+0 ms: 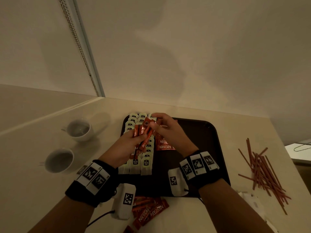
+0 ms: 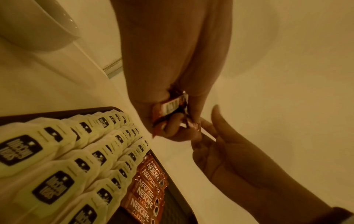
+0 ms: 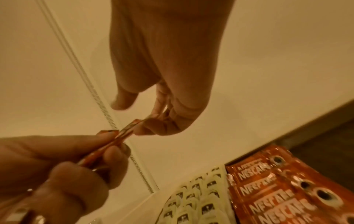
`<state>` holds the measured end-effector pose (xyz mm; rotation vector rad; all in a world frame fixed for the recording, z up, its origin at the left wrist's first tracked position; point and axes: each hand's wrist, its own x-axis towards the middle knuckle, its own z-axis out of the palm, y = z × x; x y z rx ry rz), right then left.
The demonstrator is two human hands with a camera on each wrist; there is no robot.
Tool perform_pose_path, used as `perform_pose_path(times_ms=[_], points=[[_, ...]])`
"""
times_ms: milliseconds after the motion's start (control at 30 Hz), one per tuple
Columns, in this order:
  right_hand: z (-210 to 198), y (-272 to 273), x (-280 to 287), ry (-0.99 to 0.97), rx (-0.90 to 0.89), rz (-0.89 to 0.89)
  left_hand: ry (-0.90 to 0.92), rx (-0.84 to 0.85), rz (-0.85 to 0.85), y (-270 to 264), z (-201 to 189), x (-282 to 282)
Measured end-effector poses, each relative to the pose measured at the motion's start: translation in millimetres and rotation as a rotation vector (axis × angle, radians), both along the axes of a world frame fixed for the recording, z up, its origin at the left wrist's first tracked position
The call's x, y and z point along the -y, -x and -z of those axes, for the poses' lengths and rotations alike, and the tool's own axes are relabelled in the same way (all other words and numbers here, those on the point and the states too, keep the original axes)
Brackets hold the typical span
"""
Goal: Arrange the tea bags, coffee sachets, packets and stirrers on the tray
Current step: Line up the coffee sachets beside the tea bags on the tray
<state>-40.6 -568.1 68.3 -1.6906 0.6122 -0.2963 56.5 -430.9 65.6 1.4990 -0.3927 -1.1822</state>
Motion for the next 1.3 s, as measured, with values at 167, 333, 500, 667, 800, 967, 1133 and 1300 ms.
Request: perform_pose_path(times_ms=[167, 333, 500, 667, 800, 967, 1133, 1300], points=[[-2, 0, -2, -0.069, 0.065, 0.004, 0.019, -0.011, -0.049, 1, 0, -1], [3, 12, 6, 0.034, 0.038, -0.057, 0.051, 0.065, -0.133, -4, 1, -1], [6, 18, 6, 0.05, -0.009, -0.026, 0.064, 0.194, -0.242, -6, 8, -1], [8, 20, -1, 0.02, 0.016, 0.059, 0.117, 0.181, -0.298, -2, 1, 0], [9, 19, -2, -0.048, 0.047, 0.087, 0.102, 0.184, -0.294, -3, 2, 0], [7, 21, -1, -0.118, 0.102, 0.091, 0.116, 0.157, -0.292, -5, -2, -3], [9, 20, -5, -0.215, 0.111, 0.043, 0.098, 0.369, -0.286, -3, -8, 1], [10, 21, -8, -0.208, 0.104, 0.001, 0.097, 0.569, -0.268, -2, -10, 4]])
